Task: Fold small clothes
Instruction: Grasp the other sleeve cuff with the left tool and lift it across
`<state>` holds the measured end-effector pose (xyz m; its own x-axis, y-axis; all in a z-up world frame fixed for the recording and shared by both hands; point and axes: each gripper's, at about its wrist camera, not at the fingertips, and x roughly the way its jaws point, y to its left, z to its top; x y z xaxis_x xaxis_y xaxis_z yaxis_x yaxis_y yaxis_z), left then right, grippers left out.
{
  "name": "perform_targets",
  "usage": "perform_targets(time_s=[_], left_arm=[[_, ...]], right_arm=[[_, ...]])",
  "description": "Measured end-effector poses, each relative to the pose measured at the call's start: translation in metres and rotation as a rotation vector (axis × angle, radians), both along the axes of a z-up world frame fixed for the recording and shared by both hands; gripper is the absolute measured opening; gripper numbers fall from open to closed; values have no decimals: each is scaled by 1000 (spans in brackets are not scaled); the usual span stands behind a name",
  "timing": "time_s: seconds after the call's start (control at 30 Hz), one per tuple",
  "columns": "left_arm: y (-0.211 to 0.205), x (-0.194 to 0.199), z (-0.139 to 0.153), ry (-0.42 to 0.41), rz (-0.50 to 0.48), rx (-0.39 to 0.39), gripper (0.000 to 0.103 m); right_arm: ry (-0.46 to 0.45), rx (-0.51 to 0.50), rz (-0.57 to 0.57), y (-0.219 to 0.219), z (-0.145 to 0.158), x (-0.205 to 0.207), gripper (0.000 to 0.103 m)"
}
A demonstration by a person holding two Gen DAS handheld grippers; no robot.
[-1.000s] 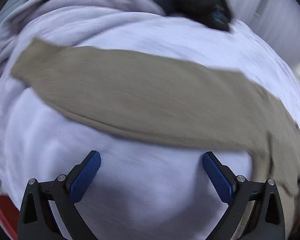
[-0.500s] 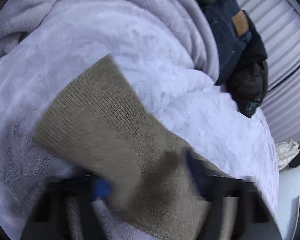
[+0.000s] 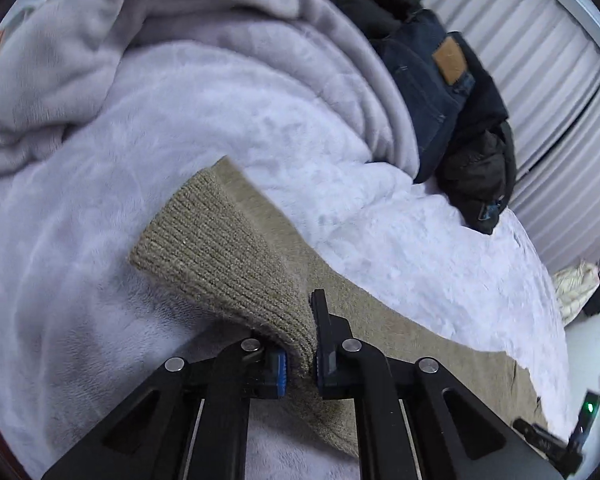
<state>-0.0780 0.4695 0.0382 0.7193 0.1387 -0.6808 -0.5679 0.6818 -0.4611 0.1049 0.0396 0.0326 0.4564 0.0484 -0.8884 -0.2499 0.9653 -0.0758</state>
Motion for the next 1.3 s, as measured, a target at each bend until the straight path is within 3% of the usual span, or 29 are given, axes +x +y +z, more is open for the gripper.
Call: perform_targets(time_s=[0.27,0.33,0.4,0.47,0.57,0.63,0.73,0.87,0.93,0.97,1.03,1.17,1.3], left_arm=[[-17,-17,42,-48,-30,89,10],[-19,-15,48,-43,-31,109,10],[-22,-11,51,-26,-39,109,10],[-31,-8,59,-25,-54,125,10],[-61,0,76,-31,-103,185,10],[-93,12,87,-42,-181,204,10],[-164,40,98,-32,-323,254,10],[-262,81,97,-12,-501,246,10],[-309,100,92,8,-576,231,10],[-334,109,88,30,-612,221,10],[-375,120,84,55,-667,213,10],[-456,127,88,79,-760,265,10],[-530,133,91,87,-845,322,10]], right_arm=[[-17,-75,56,109,-15,-11,93],[-18,-52,143,143,-13,-25,93],[32,22,299,170,-7,-41,93],[58,118,391,172,9,-56,93],[-12,137,349,135,37,-62,93],[-42,120,270,87,47,-52,93],[-70,13,128,11,45,-36,94],[-31,-100,-55,-96,22,-23,94],[67,-121,-101,-135,-2,-16,94],[115,-74,-101,-151,-11,-14,94],[101,53,-110,-172,-4,-16,94],[-82,172,-155,-218,50,-33,94],[-119,141,-200,-266,67,-43,94]])
